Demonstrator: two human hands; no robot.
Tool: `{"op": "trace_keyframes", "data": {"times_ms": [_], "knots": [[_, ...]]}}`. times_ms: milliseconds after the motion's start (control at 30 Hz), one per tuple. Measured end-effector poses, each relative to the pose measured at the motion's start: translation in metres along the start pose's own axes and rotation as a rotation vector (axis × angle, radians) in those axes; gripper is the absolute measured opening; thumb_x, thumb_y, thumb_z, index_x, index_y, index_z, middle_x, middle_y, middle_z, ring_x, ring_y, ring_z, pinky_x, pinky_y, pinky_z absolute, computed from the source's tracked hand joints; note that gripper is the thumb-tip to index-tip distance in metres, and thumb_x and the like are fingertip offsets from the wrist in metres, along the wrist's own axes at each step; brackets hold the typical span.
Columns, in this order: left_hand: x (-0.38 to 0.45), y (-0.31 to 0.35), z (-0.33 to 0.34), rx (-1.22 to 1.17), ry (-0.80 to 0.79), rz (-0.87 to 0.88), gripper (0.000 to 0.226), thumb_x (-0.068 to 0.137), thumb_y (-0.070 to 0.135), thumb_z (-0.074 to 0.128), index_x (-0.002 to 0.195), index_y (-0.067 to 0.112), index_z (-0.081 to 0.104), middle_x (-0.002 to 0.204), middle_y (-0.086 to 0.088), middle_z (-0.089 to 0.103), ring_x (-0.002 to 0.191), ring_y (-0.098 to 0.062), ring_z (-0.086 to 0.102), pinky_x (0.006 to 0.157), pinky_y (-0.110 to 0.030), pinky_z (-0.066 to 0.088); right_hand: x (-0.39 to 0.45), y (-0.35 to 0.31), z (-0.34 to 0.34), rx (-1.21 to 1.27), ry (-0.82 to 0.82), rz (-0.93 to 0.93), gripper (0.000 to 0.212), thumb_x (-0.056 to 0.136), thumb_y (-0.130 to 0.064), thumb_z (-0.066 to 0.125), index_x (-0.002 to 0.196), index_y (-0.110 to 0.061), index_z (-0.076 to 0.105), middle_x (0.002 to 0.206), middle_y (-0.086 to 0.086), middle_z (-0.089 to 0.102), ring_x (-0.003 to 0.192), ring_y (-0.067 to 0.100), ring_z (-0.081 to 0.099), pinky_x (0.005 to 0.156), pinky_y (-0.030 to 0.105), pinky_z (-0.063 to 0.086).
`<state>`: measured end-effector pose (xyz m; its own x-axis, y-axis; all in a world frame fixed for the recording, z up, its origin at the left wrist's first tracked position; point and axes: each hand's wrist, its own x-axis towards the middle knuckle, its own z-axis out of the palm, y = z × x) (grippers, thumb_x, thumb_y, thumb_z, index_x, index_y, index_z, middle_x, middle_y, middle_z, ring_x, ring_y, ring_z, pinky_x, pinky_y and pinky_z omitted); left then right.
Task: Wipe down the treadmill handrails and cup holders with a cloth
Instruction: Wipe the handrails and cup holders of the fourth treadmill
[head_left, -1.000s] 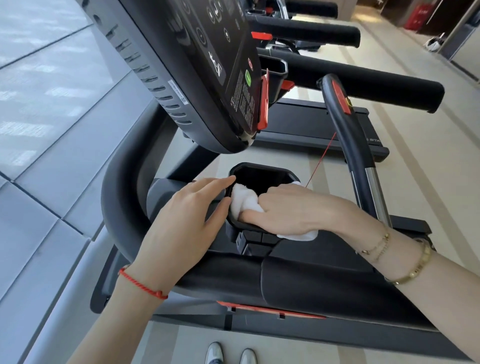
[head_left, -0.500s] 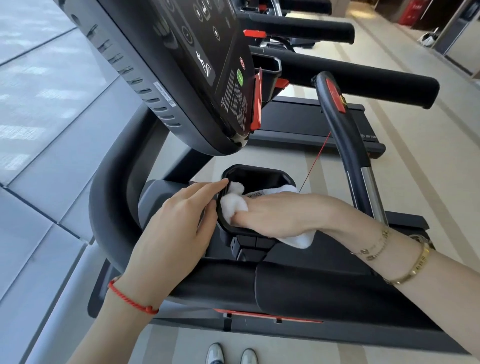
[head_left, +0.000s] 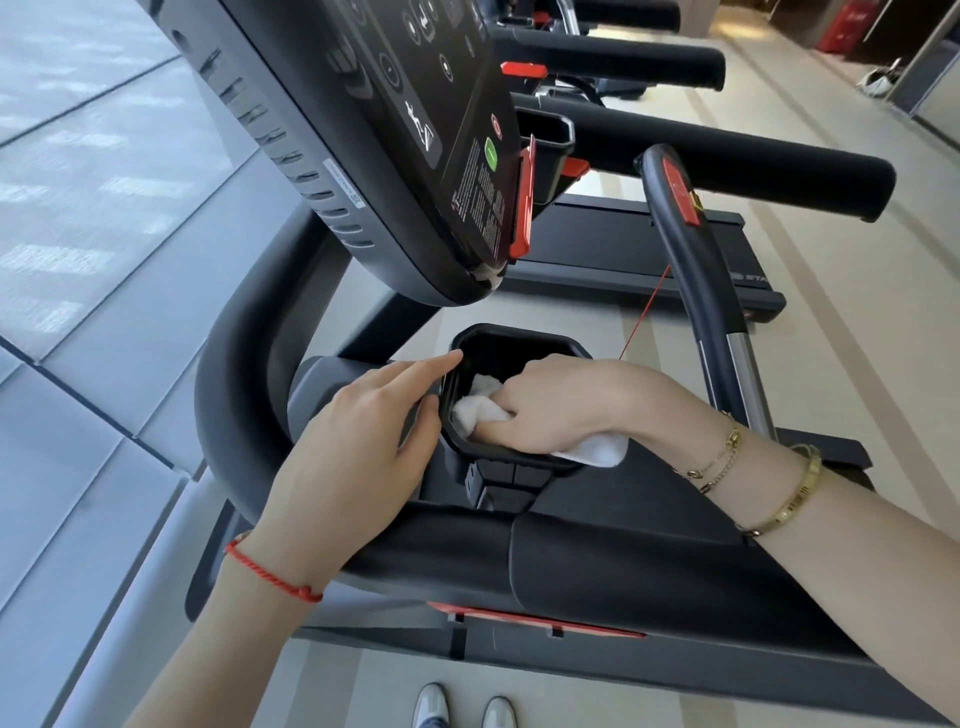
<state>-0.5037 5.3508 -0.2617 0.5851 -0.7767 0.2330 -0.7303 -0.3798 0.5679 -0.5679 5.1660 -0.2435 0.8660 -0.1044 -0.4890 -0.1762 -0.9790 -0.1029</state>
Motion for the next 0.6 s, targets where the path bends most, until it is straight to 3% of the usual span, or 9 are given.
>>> {"op": "trace_keyframes", "data": {"times_ms": [100,267,367,467,600], "knots": [[-0.001,0.000,0.000,-0.011,0.000,-0.007,0.044,0.097,0.017,0.049,0.138,0.033,0.053,0.110,0.011,0.063,0.059,0.011,0.049,0.052,-0.017,0.030,-0.006,0.000,0.006,-0.011,0.156,-0.022,0.048,0.087,-0.058,0.019,0.064,-0.026,0.046,0.060,-0.002,0.055,0.062,0.014,0.049,0.054,0.031,0.029],[0.000,0.000,0.001,-0.005,0.002,-0.011,0.043,0.097,0.018,0.049,0.137,0.033,0.054,0.112,0.010,0.064,0.060,0.012,0.049,0.053,-0.017,0.030,-0.022,-0.005,0.021,0.035,0.414,-0.051,0.041,0.094,-0.052,0.024,0.066,-0.029,0.043,0.048,-0.002,0.051,0.050,0.012,0.047,0.057,0.032,0.029],[0.000,0.001,0.001,-0.002,0.006,0.001,0.042,0.098,0.018,0.049,0.137,0.032,0.054,0.114,0.011,0.065,0.063,0.017,0.048,0.055,-0.014,0.030,-0.039,-0.006,0.025,0.167,0.475,-0.102,0.041,0.096,-0.054,0.022,0.080,-0.026,0.047,0.062,-0.007,0.051,0.063,0.010,0.051,0.072,0.036,0.038],[0.000,0.002,0.001,-0.001,0.005,-0.001,0.040,0.099,0.021,0.048,0.138,0.032,0.054,0.114,0.012,0.065,0.064,0.015,0.049,0.058,-0.019,0.034,-0.057,-0.011,0.029,0.346,0.582,-0.171,0.027,0.102,-0.051,0.027,0.090,-0.032,0.043,0.082,-0.010,0.052,0.080,0.010,0.050,0.079,0.036,0.041],[0.000,0.004,0.001,-0.008,0.006,0.000,0.040,0.099,0.023,0.049,0.138,0.031,0.054,0.110,0.010,0.065,0.062,0.014,0.049,0.059,-0.023,0.037,-0.079,-0.011,0.048,0.236,0.859,0.012,0.038,0.101,-0.048,0.031,0.119,-0.020,0.048,0.101,-0.005,0.052,0.092,0.019,0.046,0.083,0.040,0.040]]}}
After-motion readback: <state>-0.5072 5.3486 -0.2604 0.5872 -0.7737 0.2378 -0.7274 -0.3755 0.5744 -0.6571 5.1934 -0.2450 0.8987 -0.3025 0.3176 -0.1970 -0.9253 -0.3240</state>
